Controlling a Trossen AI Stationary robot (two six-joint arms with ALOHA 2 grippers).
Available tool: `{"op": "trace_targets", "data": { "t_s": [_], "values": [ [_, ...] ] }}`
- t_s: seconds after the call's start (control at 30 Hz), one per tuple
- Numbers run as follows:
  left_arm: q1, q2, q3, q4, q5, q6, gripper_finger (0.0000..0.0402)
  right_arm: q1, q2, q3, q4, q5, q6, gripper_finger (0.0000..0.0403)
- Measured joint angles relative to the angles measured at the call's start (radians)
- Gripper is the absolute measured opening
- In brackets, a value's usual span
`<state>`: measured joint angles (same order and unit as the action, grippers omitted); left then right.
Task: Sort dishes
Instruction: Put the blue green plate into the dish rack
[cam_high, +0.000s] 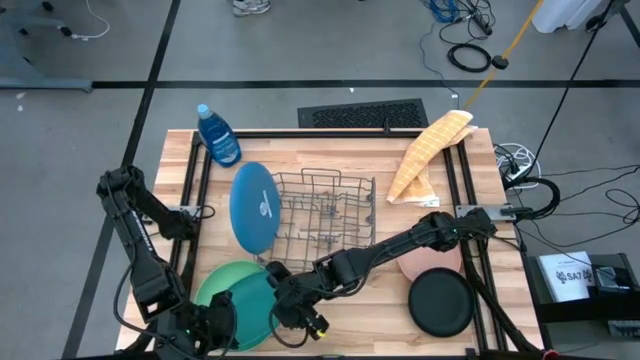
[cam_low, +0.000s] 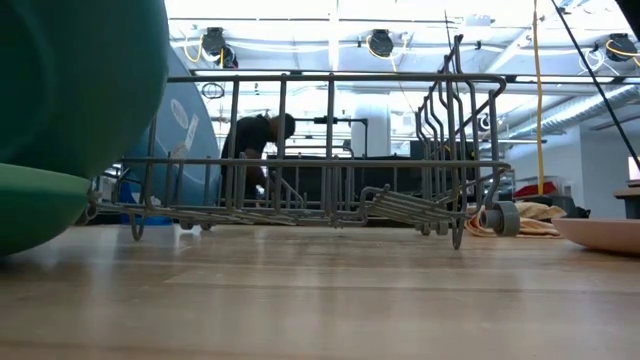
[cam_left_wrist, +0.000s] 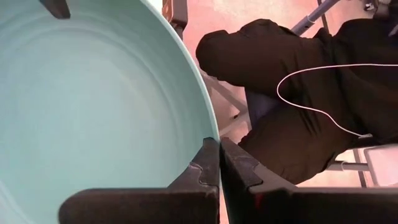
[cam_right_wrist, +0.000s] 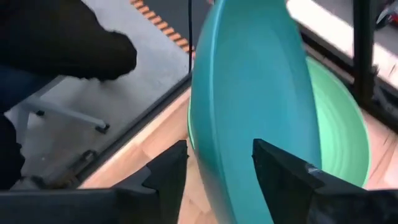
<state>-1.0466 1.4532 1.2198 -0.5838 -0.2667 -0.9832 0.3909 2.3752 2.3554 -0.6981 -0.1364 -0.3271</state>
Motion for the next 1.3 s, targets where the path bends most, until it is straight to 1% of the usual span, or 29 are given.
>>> {"op": "trace_targets", "data": {
  "t_s": [0.1,0.23,0.27,0.47,0.53,0.63,0.73,0.83,0.9,0.97,1.03,1.13,1.2,1.3],
  "values": [
    [0.0,0.0,0.0,-0.001,-0.002,0.003,0.0,0.001,0.0,0.0,0.012,-0.001,-0.021,0.012],
    [-0.001,0.0,0.0,-0.004,-0.025,0.004,0.0,0.004,0.0,0.0,0.012,-0.021,-0.042,0.0032],
    [-0.001,-0.001,0.001,-0.003,-0.03,0.006,0.0,0.007,0.001,0.0,0.007,-0.029,-0.049,0.002],
    [-0.002,-0.002,0.002,0.013,-0.057,0.0,0.0,0.013,0.002,-0.002,0.007,-0.011,-0.081,0.0007],
    [-0.002,-0.002,0.002,0.039,-0.064,-0.003,0.0007,0.019,0.002,-0.002,0.008,-0.008,-0.09,0.0005],
    [0.001,-0.001,0.002,0.059,-0.067,-0.011,0.0041,0.02,0.002,-0.002,0.037,0.001,-0.085,0.0004],
    [0.003,0.0,0.002,0.05,-0.06,-0.049,0.0089,0.015,0.001,0.0,0.032,0.008,-0.085,0.0003],
    [0.002,0.0,0.002,0.052,-0.034,-0.055,0.0134,0.016,0.001,0.0,0.035,0.009,-0.085,0.0002],
    [0.003,0.0,0.002,0.042,-0.01,-0.056,0.0152,0.016,0.001,0.0,0.035,0.006,-0.085,0.0002],
    [0.005,0.0,0.002,0.03,0.006,-0.065,0.0156,0.016,0.001,0.0,0.034,-0.001,-0.084,0.0002],
    [0.008,0.001,0.002,0.013,0.018,-0.084,0.0151,0.016,0.001,0.0,0.033,-0.014,-0.078,0.0002],
    [0.008,0.001,0.001,-0.006,0.026,-0.11,0.0121,0.021,0.001,0.0,0.044,-0.017,-0.084,0.0002],
    [0.012,0.001,0.002,-0.004,0.039,-0.109,0.0086,0.028,-0.002,0.0,0.043,-0.016,-0.097,0.0003],
    [0.011,0.001,0.002,-0.005,0.049,-0.101,0.0024,0.034,-0.005,0.0,0.045,-0.023,-0.094,0.0005]
  ]
}}
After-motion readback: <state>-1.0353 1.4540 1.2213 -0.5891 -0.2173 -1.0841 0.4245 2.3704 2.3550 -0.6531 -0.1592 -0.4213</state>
